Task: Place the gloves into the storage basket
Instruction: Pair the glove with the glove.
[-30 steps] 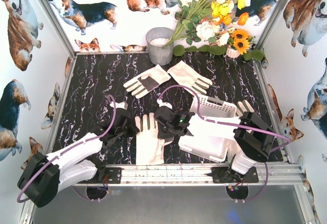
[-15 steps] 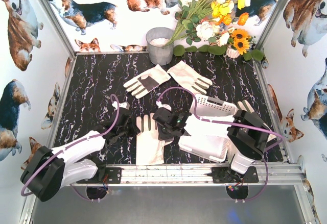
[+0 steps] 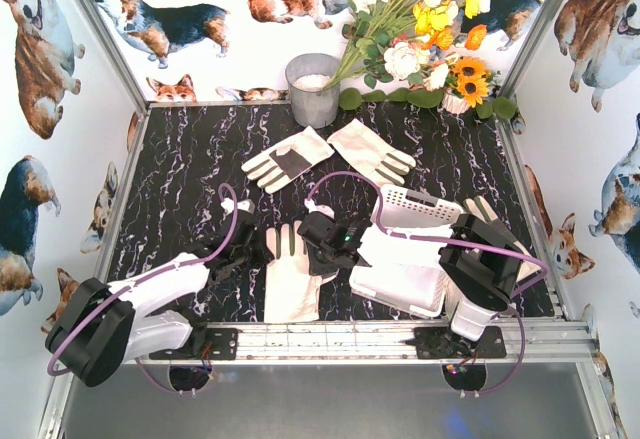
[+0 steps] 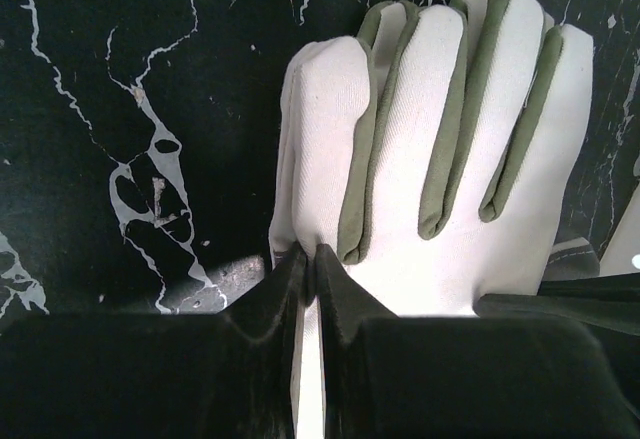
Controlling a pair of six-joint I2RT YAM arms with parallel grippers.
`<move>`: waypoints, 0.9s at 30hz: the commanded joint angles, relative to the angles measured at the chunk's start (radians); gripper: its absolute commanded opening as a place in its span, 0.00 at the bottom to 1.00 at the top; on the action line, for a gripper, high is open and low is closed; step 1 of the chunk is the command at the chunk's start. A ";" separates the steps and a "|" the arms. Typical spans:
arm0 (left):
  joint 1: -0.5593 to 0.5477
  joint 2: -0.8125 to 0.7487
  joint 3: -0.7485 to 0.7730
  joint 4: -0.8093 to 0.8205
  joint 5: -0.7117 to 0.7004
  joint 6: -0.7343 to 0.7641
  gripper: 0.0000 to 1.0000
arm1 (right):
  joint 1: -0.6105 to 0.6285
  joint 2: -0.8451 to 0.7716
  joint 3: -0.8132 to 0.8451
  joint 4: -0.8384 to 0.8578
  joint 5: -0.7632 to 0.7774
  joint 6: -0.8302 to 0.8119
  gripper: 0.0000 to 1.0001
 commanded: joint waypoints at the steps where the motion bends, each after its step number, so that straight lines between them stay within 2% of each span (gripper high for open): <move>1: 0.018 -0.004 0.040 -0.027 -0.059 0.034 0.05 | -0.003 0.018 0.005 0.000 0.018 -0.002 0.00; 6: 0.018 -0.062 0.089 -0.112 -0.081 0.061 0.24 | -0.003 0.024 0.005 0.003 0.012 0.003 0.00; 9: 0.016 -0.104 0.119 -0.163 -0.087 0.070 0.30 | -0.004 0.027 0.008 0.004 0.011 0.004 0.00; 13: 0.013 -0.142 0.095 -0.147 -0.048 0.040 0.28 | -0.003 0.026 0.006 0.009 0.012 0.008 0.00; 21: 0.004 -0.061 -0.032 0.116 0.094 -0.078 0.15 | -0.003 0.023 0.007 0.002 0.012 0.005 0.00; 27: 0.003 0.009 -0.021 0.144 0.056 -0.063 0.14 | -0.003 0.013 0.018 -0.017 0.015 -0.013 0.00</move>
